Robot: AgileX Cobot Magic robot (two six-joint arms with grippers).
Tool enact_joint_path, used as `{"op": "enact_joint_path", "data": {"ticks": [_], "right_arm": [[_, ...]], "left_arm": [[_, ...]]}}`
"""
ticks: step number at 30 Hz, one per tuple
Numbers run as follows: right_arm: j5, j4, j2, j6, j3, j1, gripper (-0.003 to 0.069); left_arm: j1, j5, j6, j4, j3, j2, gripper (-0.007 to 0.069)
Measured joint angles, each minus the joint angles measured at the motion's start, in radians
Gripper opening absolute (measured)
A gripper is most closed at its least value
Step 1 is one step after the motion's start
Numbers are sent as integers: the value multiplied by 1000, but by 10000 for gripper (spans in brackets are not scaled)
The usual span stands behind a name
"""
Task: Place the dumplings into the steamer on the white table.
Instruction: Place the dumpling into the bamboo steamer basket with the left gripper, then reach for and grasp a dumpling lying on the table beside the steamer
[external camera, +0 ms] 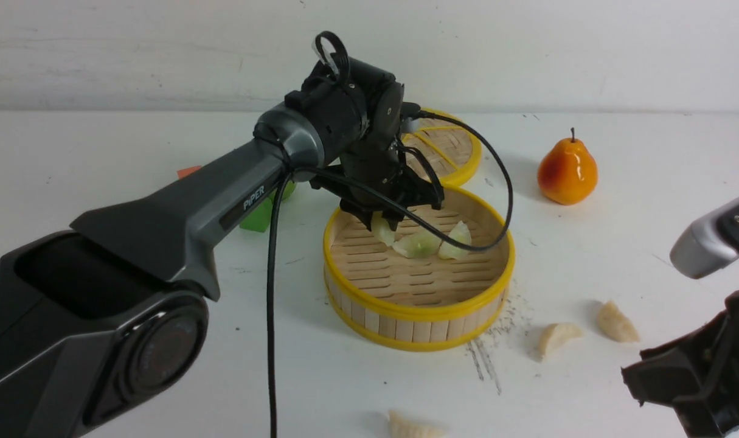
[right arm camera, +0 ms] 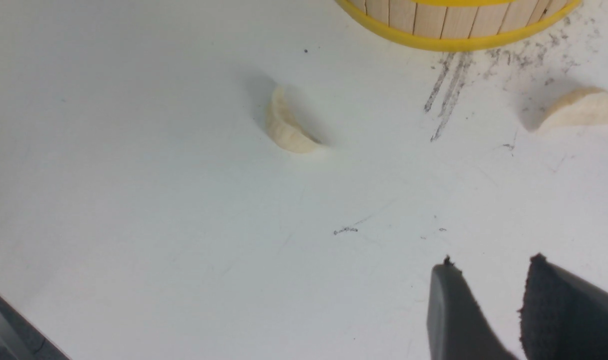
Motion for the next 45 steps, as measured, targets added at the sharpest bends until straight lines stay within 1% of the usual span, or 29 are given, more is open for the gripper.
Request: {"op": "enact_joint_path", "data": {"ticks": [1,6,8,10,13,15,19,22,26,27,29,30,31,32,33,34,35,37,38,39,40,41,42,45], "right_arm": [[0,0,0,0,0,0,212],[0,0,0,0,0,0,212],[0,1,0,0,0,0,212],[0,1,0,0,0,0,214],[-2,1,0,0,0,0,217],[-6,1,0,0,0,0,218],[-15,2,0,0,-1,0,219],[-15,1,0,0,-1,0,219],[21,8,0,-24,-3,0,218],[25,10,0,-24,-5,0,218],[68,33,0,-78,-23,0,182],[85,50,0,-101,-36,0,153],[101,71,1,-132,-54,0,99],[103,76,1,-138,-58,0,99],[118,105,5,-175,-82,0,38],[122,113,7,-185,-89,0,16],[135,140,20,-216,-119,2,-11],[147,157,49,-239,-154,17,-17],[150,157,62,-243,-166,27,-16],[159,151,97,-247,-191,54,-13],[164,141,125,-248,-213,84,-10],[166,134,137,-248,-222,98,-8],[170,107,182,-244,-260,159,-7],[177,4,297,-190,-345,278,-3]], "left_arm": [[0,0,0,-1,0,0,286],[-2,12,0,-3,0,-6,448],[-2,39,0,-6,0,-26,486],[-2,73,13,-10,-2,-65,501],[-2,140,55,-18,-23,-145,503],[-2,158,78,-24,-32,-185,501],[-2,172,164,-87,-25,-339,491],[-6,172,209,-150,36,-434,485],[-26,172,236,-163,206,-587,474],[-26,172,237,-163,206,-596,474],[-31,172,238,-164,352,-714,441],[-31,172,238,-164,414,-765,419],[-31,172,238,-159,492,-830,379],[-31,172,237,-157,506,-840,372],[-31,172,236,-150,604,-915,323],[-31,172,236,-149,633,-936,307],[-31,169,231,-148,734,-1020,249],[-31,147,216,-148,877,-1107,174],[-31,141,209,-148,904,-1136,149],[-31,119,194,-144,997,-1191,94],[-31,105,179,-140,1058,-1236,57],[-31,101,174,-135,1082,-1254,42],[-31,86,151,-124,1159,-1323,-3],[-31,67,92,-104,1310,-1456,-14]]}}
